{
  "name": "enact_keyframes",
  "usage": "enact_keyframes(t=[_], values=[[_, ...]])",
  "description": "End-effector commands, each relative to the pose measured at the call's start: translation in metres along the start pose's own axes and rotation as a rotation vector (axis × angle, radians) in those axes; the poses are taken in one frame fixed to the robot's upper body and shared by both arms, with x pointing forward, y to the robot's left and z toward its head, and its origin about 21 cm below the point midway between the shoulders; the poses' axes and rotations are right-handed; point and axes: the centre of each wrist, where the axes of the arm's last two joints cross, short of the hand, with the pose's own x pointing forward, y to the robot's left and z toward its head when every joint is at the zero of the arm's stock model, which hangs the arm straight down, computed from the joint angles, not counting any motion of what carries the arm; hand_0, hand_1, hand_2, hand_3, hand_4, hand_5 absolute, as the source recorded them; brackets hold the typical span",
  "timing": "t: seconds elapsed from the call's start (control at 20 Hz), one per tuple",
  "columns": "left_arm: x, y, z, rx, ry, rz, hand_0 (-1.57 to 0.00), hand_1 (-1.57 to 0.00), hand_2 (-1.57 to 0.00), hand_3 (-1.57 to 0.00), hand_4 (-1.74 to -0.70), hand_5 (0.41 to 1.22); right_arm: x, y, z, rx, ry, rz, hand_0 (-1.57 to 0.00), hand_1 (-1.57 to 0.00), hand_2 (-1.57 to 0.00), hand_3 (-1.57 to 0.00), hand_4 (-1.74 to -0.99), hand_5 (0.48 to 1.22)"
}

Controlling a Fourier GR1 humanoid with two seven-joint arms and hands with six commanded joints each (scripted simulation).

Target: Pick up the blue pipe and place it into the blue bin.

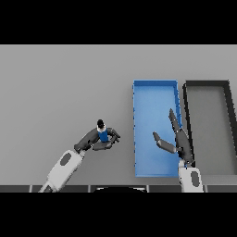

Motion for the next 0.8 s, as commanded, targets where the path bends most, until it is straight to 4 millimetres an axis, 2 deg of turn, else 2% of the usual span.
enact_keyframes(t=[0.0, 0.1, 0.15, 0.3, 0.4, 0.6, 0.75], values=[[0.0, -0.005, 0.0, 0.005, -0.009, 0.003, -0.85, -0.94, -1.01, -1.0, -1.48, 0.969, 0.001, 0.002, -0.001, 0.006, -0.002, -0.004, 0.0, 0.0, 0.0, 0.0, -1.261, 0.609], [-0.001, -0.007, -0.001, 0.007, -0.032, 0.012, -1.11, -1.17, -1.21, -1.16, -1.57, 1.06, 0.0, 0.002, -0.002, 0.005, 0.0, -0.002, 0.0, 0.0, 0.0, 0.0, -1.259, 0.614], [-0.003, -0.016, 0.0, 0.005, -0.061, -0.01, -1.2, -1.25, -1.29, -1.21, -1.6, 1.092, -0.001, 0.001, -0.002, 0.007, 0.013, 0.0, 0.0, 0.0, 0.0, 0.0, -1.26, 0.614], [0.005, -0.016, -0.004, 0.016, -0.091, -0.045, -1.38, -1.41, -1.42, -1.34, -1.67, 1.155, 0.0, 0.004, -0.005, 0.01, 0.014, 0.004, 0.0, 0.0, 0.0, 0.0, -1.252, 0.619], [0.011, -0.018, -0.008, 0.016, -0.142, -0.044, -1.45, -1.47, -1.48, -1.39, -1.69, 1.179, -0.001, 0.0, -0.004, 0.011, 0.016, 0.007, 0.0, 0.0, 0.0, 0.0, -1.245, 0.621], [0.038, -0.025, -0.005, -0.027, -0.274, -0.036, -1.52, -1.53, -1.53, -1.43, -1.71, 1.204, -0.001, 0.003, -0.006, 0.005, 0.014, 0.016, 0.0, 0.0, 0.0, 0.0, -1.239, 0.629], [0.061, -0.024, -0.012, -0.062, -0.295, -0.045, -1.55, -1.55, -1.55, -1.44, -1.72, 1.212, 0.0, 0.003, -0.005, 0.009, 0.009, 0.031, 0.0, 0.0, 0.0, 0.0, -1.219, 0.634]])
